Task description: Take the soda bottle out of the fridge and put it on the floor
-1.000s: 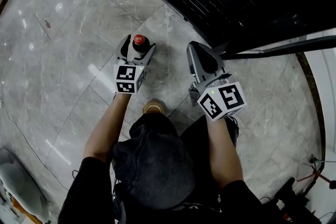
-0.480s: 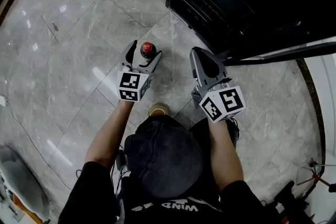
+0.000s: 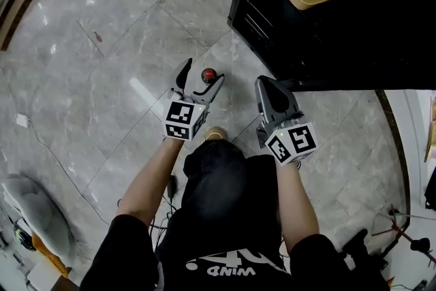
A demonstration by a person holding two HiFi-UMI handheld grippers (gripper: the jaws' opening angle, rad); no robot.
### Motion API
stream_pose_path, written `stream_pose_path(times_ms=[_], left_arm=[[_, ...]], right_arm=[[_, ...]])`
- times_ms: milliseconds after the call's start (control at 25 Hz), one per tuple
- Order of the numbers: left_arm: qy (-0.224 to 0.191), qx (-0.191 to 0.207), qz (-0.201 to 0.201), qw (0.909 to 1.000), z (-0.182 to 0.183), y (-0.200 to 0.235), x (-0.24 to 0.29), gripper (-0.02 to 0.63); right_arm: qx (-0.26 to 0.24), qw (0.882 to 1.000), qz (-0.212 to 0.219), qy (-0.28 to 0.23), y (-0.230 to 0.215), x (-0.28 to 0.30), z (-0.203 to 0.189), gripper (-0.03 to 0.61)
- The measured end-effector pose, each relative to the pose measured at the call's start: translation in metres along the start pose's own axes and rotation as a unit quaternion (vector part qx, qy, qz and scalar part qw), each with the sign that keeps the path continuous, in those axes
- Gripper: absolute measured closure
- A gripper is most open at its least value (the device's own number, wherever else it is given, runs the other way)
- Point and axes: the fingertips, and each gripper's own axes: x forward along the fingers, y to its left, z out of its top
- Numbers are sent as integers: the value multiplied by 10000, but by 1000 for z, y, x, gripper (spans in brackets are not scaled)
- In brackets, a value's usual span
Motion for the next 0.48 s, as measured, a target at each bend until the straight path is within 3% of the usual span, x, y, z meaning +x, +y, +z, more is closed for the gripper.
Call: stream_pose_path(times_ms=[480], left_arm=[[81, 9, -165, 9998, 272, -37, -112, 225]], right_arm=[[195, 9986, -10, 488, 90, -41, 242, 555]])
